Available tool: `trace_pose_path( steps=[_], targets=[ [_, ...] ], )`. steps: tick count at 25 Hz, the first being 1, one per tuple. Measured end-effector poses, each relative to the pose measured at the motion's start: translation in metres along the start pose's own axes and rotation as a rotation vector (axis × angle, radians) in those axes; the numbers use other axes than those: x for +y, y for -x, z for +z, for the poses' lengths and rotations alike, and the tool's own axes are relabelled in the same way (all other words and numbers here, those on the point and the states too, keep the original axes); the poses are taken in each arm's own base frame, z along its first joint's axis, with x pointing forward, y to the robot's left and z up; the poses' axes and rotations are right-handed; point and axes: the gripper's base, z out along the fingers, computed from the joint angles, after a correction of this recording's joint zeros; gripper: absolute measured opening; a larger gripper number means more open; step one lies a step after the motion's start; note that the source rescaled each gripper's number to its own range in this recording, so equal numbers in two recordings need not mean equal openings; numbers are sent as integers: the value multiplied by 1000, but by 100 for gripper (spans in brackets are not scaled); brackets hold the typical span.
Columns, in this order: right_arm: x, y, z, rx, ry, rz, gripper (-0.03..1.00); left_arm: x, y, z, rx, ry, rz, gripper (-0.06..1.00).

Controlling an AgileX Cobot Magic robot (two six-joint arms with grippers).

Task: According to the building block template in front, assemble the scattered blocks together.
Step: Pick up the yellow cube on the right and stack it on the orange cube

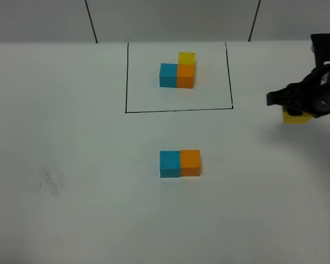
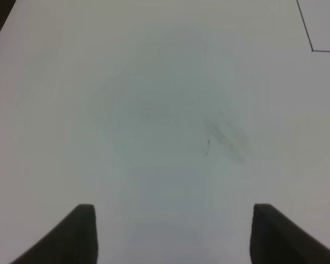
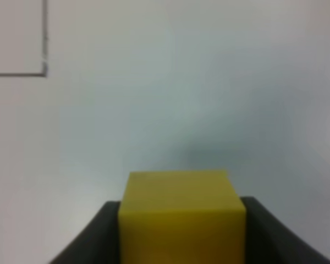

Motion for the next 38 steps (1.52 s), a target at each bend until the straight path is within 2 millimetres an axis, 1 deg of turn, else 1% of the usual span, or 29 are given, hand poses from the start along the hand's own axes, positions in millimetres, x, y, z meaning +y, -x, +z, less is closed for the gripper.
trace_pose_path(
  steps=[3, 5, 10, 12, 16, 19, 24, 30, 34, 38],
  targets=[
    [33, 4, -1, 3, 47, 28, 22, 0, 0, 0, 0, 0, 0, 34],
    [55, 6, 0, 37, 61, 58, 22, 0, 0, 0, 0, 0, 0, 34],
    [101, 12, 15, 149, -21, 88, 22, 0, 0, 0, 0, 0, 0, 34],
    [120, 14, 18, 154, -43, 82, 22, 0, 0, 0, 0, 0, 0, 34],
    [150, 13, 22, 136, -57, 58, 22, 0, 0, 0, 0, 0, 1, 34],
    [162, 8, 27, 127, -56, 45, 22, 0, 0, 0, 0, 0, 1, 34],
    [175, -1, 36, 133, -39, 17, 22, 0, 0, 0, 0, 0, 1, 34],
    [188, -8, 33, 125, -7, -8, 22, 0, 0, 0, 0, 0, 1, 34],
    [194, -13, 31, 128, -1, -1, 22, 0, 0, 0, 0, 0, 1, 34],
    [196, -17, 38, 139, -12, 10, 22, 0, 0, 0, 0, 0, 1, 34]
  ],
)
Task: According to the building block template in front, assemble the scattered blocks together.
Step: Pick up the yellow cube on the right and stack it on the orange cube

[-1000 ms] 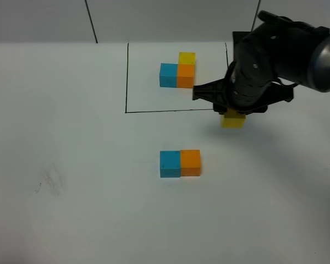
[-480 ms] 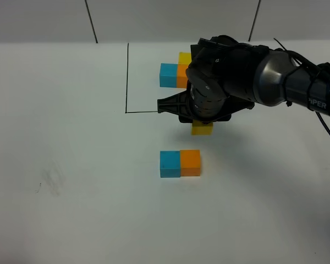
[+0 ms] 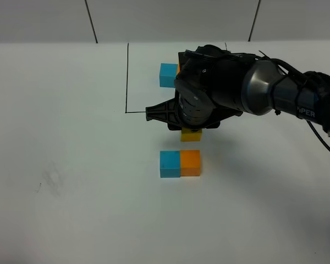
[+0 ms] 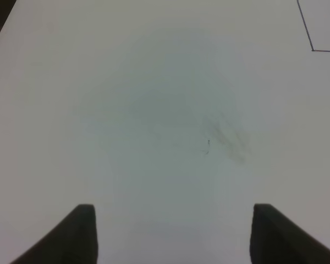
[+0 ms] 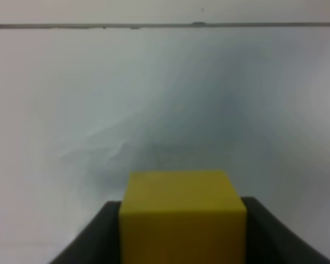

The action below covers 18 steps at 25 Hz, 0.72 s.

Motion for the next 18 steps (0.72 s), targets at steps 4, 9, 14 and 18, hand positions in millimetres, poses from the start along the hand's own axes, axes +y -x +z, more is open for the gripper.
trace_pose_path(
  steps=[4, 9, 14, 18],
  targets=[
    [0, -4, 11, 23, -27, 19, 22, 0, 0, 0, 0, 0, 0, 34],
    [1, -7, 16, 37, -43, 26, 22, 0, 0, 0, 0, 0, 0, 34],
    [1, -7, 16, 38, -43, 29, 22, 0, 0, 0, 0, 0, 1, 34],
    [1, -8, 18, 41, -44, 29, 22, 0, 0, 0, 0, 0, 1, 34]
  ],
)
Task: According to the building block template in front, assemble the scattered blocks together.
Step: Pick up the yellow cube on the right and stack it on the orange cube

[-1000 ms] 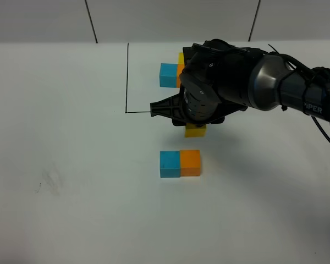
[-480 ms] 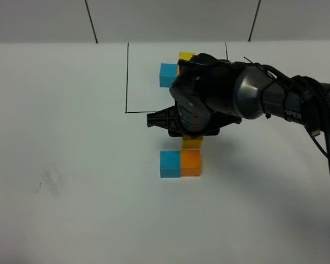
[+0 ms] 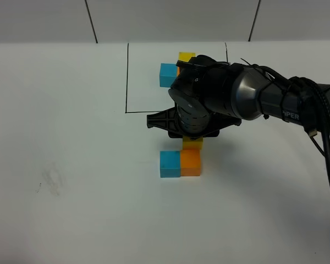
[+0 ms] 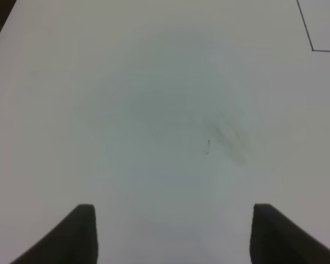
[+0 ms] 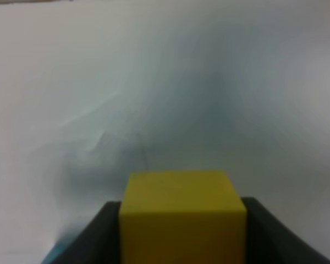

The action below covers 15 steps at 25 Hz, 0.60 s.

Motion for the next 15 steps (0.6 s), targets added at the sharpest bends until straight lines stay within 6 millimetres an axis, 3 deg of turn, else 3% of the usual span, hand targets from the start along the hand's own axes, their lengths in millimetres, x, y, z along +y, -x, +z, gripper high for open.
trace_pose_path(
  steps=[15],
  targets=[
    [5, -9, 32, 39, -15, 28, 22, 0, 0, 0, 0, 0, 0, 34]
  ],
)
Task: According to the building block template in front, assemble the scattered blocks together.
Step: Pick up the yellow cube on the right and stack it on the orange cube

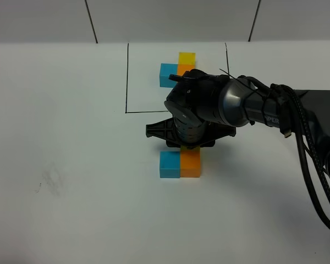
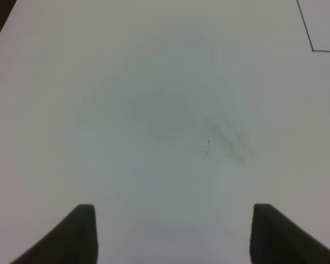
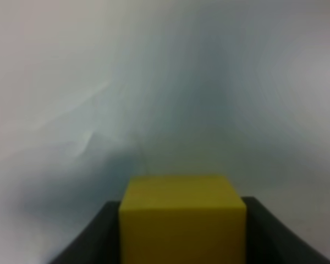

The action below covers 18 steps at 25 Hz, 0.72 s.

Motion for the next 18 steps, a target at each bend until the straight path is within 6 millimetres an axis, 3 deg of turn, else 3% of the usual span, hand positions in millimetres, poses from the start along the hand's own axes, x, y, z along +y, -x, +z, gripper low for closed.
trace_pose_path(
  steps=[18],
  targets=[
    [0, 1, 0, -2, -6, 21, 22, 0, 0, 0, 0, 0, 0, 34]
  ],
)
